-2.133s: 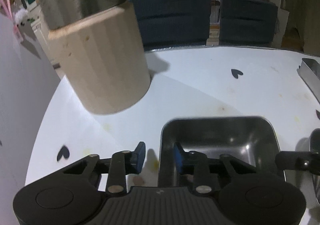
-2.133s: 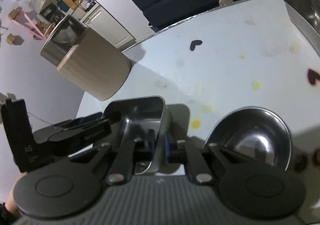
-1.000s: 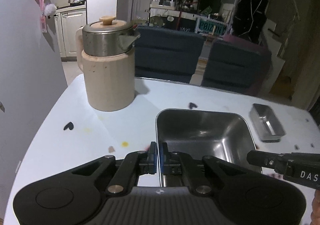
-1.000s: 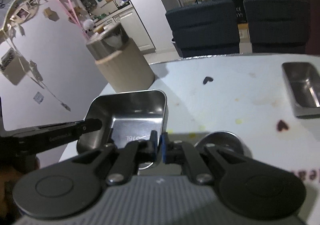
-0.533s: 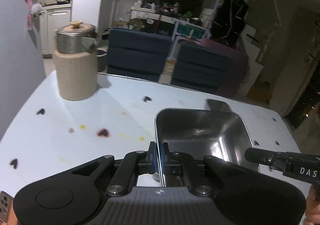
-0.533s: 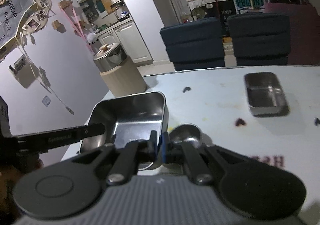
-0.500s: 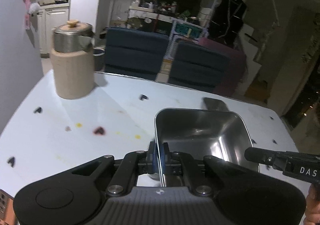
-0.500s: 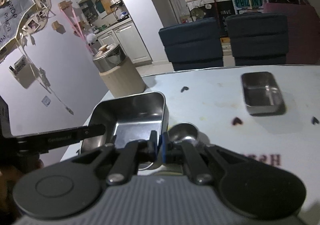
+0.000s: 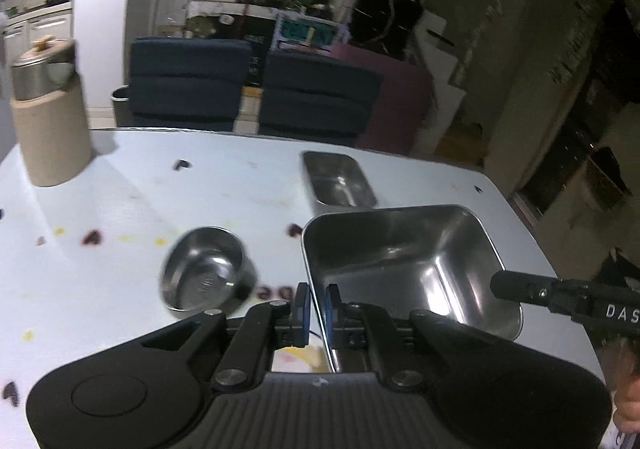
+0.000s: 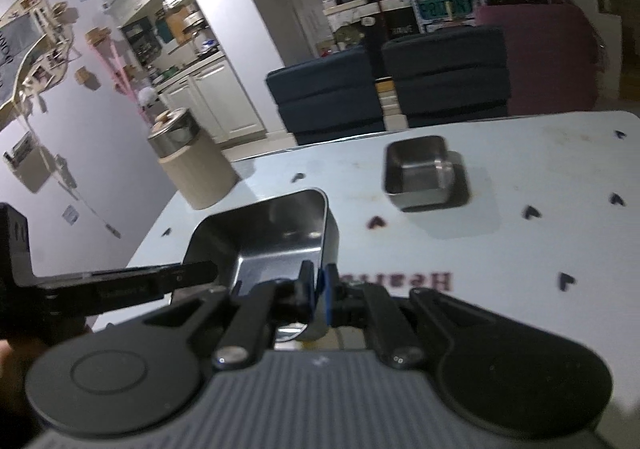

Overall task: Organize plates and bowls
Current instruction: 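Lift the square steel dish with both grippers and carry it beside the nested bowls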

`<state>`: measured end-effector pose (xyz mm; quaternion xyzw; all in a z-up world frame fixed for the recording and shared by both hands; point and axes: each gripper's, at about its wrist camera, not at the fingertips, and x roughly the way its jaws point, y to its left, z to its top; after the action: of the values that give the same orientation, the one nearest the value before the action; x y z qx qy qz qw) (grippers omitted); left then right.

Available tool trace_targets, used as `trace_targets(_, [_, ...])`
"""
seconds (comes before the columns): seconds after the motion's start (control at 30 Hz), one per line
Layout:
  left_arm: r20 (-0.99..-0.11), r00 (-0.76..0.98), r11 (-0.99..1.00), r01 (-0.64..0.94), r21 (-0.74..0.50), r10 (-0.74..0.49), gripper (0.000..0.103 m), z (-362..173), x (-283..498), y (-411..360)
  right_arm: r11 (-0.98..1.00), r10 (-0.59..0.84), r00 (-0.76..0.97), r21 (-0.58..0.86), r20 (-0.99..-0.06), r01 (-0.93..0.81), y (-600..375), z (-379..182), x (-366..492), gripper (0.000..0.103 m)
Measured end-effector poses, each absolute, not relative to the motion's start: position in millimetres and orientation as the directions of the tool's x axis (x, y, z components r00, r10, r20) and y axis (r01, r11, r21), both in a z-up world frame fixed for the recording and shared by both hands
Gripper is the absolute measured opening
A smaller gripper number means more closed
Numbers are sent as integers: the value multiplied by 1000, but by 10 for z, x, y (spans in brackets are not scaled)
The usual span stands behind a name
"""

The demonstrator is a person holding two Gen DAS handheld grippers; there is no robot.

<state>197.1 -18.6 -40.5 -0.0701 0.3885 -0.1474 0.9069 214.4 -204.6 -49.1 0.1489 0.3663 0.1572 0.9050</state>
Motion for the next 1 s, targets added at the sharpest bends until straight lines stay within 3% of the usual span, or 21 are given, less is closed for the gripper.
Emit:
trace_targets(0.4, [-748,549,918,334,-213,-373,9,-735,2045,-996,925,309,685,375,-660,-56,-2643,-719,1983,6])
trace_targets(1.0, [-851,408,894,425,-144,-331,11,-1196,2200,-1573,958,205,579,282,-789,45,-3064,-1226,1932,4])
